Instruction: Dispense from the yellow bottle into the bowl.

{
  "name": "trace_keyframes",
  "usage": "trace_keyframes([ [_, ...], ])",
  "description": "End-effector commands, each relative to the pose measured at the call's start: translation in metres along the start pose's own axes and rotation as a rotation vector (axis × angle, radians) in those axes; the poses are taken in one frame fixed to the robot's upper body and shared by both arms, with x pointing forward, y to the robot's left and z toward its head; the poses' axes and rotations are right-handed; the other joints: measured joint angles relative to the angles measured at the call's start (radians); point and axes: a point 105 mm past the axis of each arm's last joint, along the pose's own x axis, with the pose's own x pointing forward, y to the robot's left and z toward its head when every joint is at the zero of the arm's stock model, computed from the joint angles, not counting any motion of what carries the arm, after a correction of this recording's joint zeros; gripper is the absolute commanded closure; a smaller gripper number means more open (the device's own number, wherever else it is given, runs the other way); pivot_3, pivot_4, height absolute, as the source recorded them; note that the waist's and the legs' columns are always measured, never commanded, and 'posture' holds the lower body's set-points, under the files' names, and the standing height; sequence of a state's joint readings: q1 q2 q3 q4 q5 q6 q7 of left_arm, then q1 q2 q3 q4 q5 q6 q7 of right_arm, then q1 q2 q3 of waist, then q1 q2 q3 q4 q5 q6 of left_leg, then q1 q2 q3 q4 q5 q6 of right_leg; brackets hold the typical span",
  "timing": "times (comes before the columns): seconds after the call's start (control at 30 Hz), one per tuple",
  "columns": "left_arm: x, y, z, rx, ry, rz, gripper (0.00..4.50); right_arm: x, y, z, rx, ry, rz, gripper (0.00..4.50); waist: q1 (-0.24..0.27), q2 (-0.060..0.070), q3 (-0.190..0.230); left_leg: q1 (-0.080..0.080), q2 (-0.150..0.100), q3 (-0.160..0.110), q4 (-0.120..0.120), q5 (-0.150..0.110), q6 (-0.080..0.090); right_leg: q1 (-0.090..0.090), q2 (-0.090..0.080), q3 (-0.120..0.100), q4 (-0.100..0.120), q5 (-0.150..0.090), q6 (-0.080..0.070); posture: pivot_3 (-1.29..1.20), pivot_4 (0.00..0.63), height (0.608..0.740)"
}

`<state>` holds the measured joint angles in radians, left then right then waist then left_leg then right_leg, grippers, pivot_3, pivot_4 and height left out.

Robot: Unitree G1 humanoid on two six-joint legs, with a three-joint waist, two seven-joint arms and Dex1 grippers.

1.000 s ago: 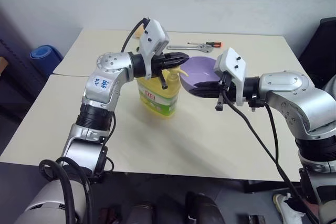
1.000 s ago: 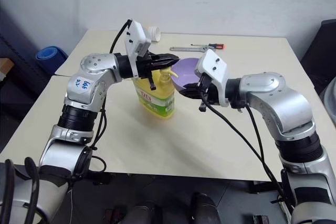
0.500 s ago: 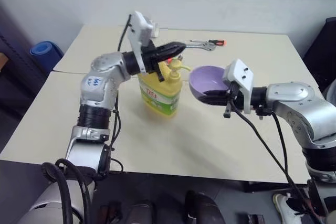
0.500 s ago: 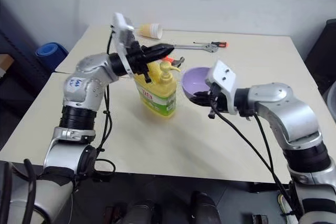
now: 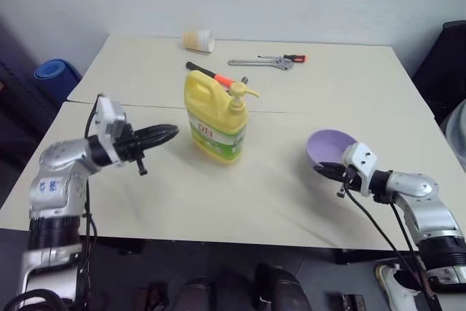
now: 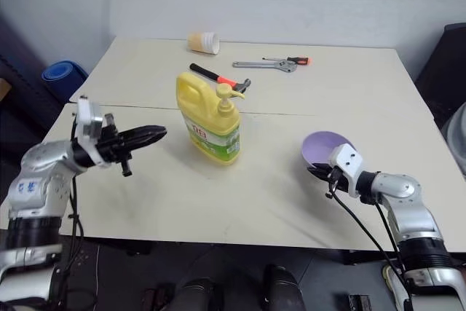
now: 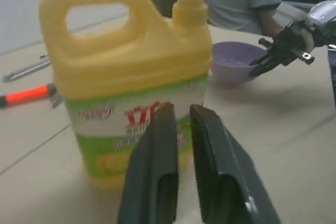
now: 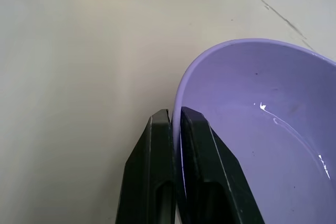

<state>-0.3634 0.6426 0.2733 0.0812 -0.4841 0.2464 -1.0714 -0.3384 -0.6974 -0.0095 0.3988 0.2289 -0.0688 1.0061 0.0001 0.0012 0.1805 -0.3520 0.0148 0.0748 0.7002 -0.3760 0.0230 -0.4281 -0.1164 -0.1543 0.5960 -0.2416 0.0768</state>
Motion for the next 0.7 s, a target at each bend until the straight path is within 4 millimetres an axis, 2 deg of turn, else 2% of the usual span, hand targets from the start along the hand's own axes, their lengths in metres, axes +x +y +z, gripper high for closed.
trace_keyframes([
  [0.03, -0.012, -0.010, -0.008, 0.051, 0.042, 0.023, 2.74, -0.007, -0.008, 0.003, -0.008, -0.071, -0.031, 3.28, 0.000, 0.000, 0.000, 0.000, 0.000, 0.000, 0.000, 0.000, 0.000, 0.000, 0.000, 0.000, 0.000, 0.000, 0.000, 0.00, 0.150, 0.740],
  [0.17, -0.020, -0.027, -0.029, 0.033, 0.105, 0.018, 1.50, -0.016, -0.010, 0.012, -0.040, -0.160, -0.039, 1.83, 0.000, 0.001, 0.001, 0.000, 0.000, 0.000, 0.000, 0.000, 0.000, 0.000, -0.001, 0.000, 0.000, 0.000, 0.000, 0.00, 0.150, 0.740],
  [0.27, -0.033, -0.043, -0.051, 0.026, 0.184, -0.011, 0.65, -0.029, -0.003, 0.034, -0.076, -0.283, 0.002, 0.89, -0.001, 0.002, 0.001, 0.001, 0.000, -0.001, 0.000, 0.000, 0.000, 0.000, -0.001, 0.000, 0.000, 0.000, 0.000, 0.00, 0.150, 0.740],
  [0.33, -0.041, -0.054, -0.063, 0.009, 0.209, 0.024, 0.01, -0.041, 0.012, 0.047, -0.109, -0.329, 0.047, 0.07, 0.000, 0.002, 0.001, 0.001, 0.001, -0.001, -0.001, 0.000, -0.001, 0.000, -0.001, 0.002, 0.000, 0.000, -0.001, 0.00, 0.150, 0.740],
  [0.4, -0.044, -0.061, -0.064, 0.002, 0.192, 0.044, 0.01, -0.048, 0.027, 0.051, -0.114, -0.342, 0.085, 0.07, 0.003, 0.003, 0.001, 0.000, 0.001, -0.002, -0.001, -0.001, -0.001, 0.000, -0.001, 0.005, -0.001, 0.000, -0.001, 0.00, 0.150, 0.740],
  [0.47, -0.049, -0.071, -0.073, 0.069, 0.232, 0.053, 0.01, -0.054, 0.058, 0.044, -0.128, -0.327, 0.154, 0.07, 0.013, 0.003, 0.001, 0.000, 0.001, -0.003, -0.001, -0.001, -0.001, 0.001, -0.002, 0.006, -0.001, 0.000, -0.001, 0.00, 0.150, 0.740],
  [0.53, -0.053, -0.077, -0.081, 0.106, 0.270, 0.058, 0.01, -0.059, 0.076, 0.038, -0.147, -0.311, 0.187, 0.07, 0.023, 0.003, 0.001, 0.001, 0.001, -0.002, -0.001, -0.002, -0.001, 0.001, -0.002, 0.007, -0.002, 0.000, -0.001, 0.00, 0.150, 0.740],
  [0.7, -0.061, -0.084, -0.092, 0.089, 0.313, 0.111, 0.01, -0.064, 0.093, 0.021, -0.151, -0.283, 0.159, 0.07, 0.024, 0.003, 0.000, 0.007, 0.001, 0.003, -0.001, -0.005, 0.002, 0.002, -0.009, 0.010, -0.002, 0.000, -0.002, 0.00, 0.150, 0.740],
])
